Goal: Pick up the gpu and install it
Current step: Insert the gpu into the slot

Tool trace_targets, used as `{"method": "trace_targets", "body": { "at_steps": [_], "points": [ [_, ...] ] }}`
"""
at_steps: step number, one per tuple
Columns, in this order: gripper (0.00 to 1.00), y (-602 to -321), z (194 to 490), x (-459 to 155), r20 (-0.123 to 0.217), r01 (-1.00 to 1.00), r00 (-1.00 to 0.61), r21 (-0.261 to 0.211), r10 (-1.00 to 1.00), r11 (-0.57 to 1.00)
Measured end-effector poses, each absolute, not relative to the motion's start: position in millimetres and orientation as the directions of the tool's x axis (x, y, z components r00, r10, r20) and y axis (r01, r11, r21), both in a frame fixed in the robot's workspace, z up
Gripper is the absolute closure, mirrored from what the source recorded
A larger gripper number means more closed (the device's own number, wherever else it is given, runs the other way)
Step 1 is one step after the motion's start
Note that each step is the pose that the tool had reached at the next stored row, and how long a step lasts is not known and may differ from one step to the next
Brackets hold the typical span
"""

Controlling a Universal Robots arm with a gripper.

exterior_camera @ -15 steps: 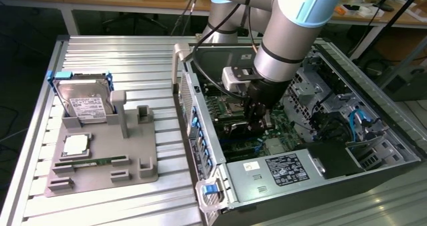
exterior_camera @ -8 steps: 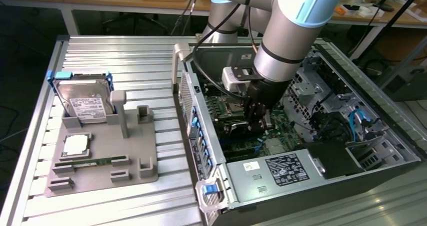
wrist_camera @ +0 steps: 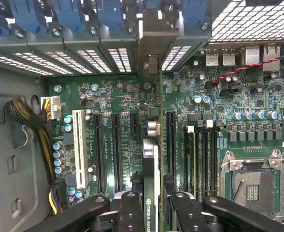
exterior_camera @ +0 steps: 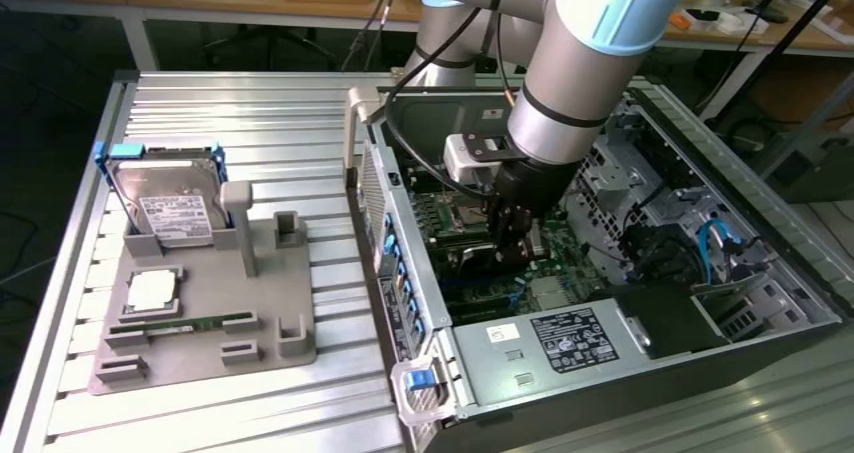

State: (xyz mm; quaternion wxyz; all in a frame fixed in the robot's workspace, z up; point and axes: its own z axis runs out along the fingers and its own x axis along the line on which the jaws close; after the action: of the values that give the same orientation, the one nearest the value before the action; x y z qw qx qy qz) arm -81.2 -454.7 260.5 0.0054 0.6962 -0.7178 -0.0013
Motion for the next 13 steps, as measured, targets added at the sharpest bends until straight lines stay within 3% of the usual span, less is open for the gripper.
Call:
{"method": "trace_targets", "body": {
  "at_steps": [13],
  "points": [
    [0.73,-453.0,256.3,-79.6,0.008,-1.0,-0.02,0.01,-1.0,0.02]
  ]
}}
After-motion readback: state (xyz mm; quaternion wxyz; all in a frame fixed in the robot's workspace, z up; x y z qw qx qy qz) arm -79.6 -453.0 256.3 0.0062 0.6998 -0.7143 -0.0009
